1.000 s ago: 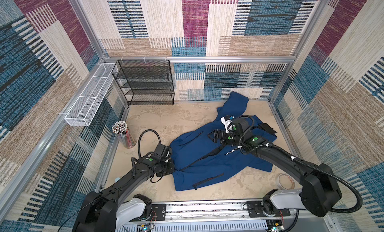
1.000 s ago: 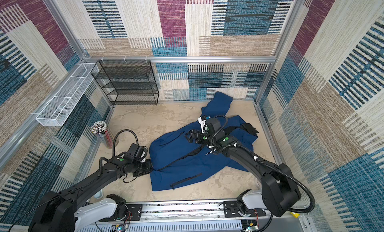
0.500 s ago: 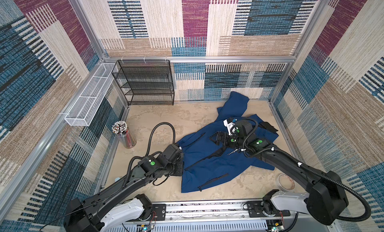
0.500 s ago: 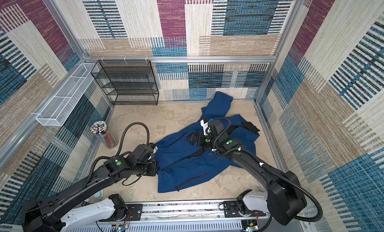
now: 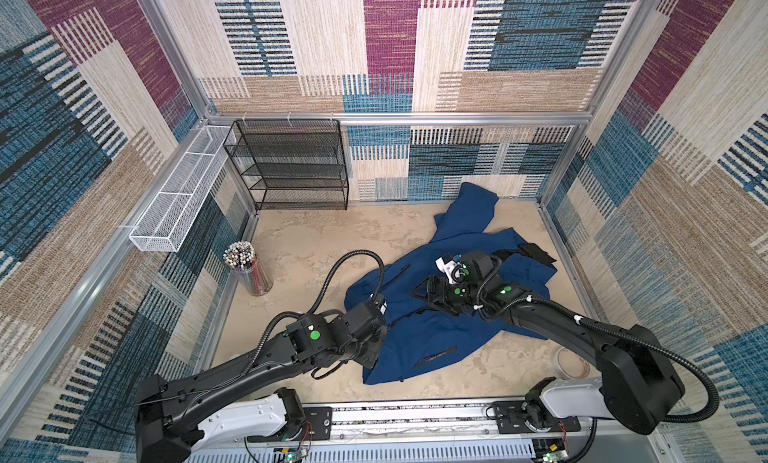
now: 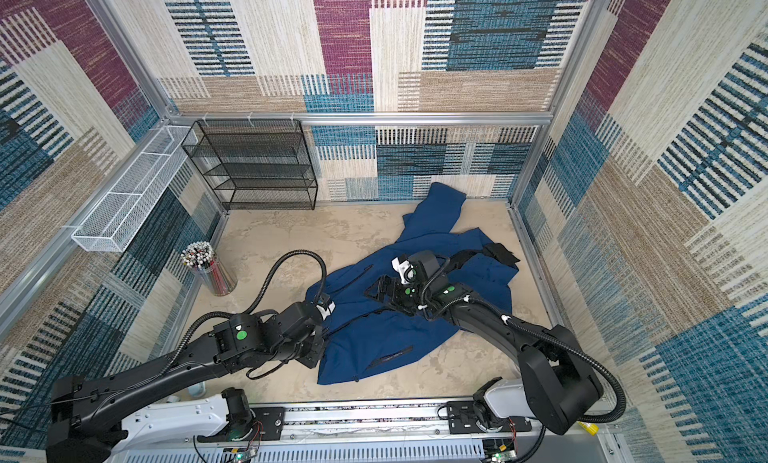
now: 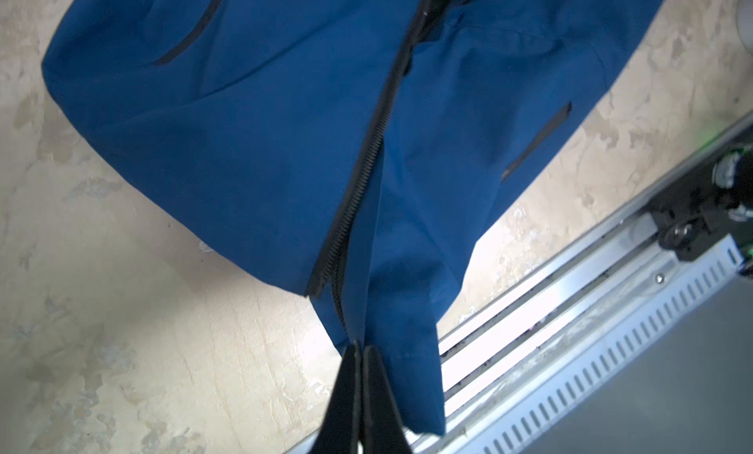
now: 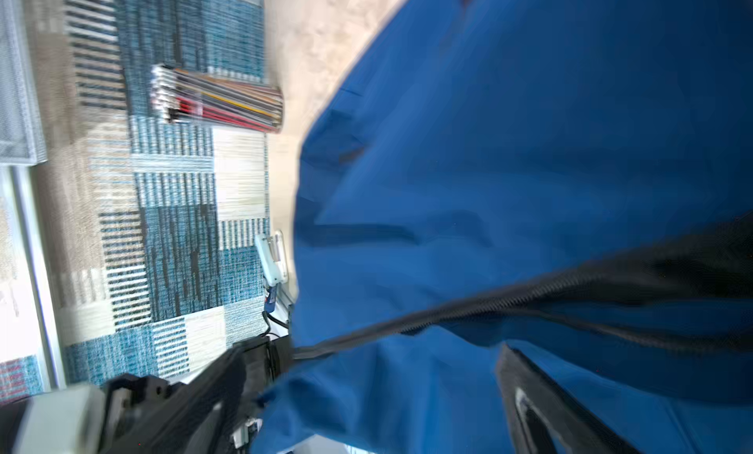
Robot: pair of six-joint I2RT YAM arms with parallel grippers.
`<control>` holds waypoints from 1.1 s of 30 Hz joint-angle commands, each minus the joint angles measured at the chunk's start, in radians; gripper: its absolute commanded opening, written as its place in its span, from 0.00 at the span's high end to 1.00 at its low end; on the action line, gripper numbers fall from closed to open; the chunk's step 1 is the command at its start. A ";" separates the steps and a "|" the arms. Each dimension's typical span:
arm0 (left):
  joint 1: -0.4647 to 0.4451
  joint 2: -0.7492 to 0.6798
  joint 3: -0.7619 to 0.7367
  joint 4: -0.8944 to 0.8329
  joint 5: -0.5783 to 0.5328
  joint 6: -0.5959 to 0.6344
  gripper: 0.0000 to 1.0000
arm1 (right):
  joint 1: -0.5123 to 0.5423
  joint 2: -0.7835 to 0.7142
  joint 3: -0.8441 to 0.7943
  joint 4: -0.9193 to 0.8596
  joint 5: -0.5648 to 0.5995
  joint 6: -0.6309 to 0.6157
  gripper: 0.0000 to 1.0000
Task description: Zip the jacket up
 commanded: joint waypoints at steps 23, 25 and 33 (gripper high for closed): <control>-0.221 0.112 0.043 0.006 -0.258 0.246 1.00 | 0.139 -0.187 -0.159 0.124 -0.049 0.340 0.39; -0.235 0.118 0.043 0.013 -0.246 0.234 1.00 | 0.189 -0.185 -0.205 0.211 -0.031 0.417 0.39; -0.277 0.083 0.004 0.037 -0.245 0.189 1.00 | 0.320 -0.086 -0.247 0.395 0.000 0.512 0.40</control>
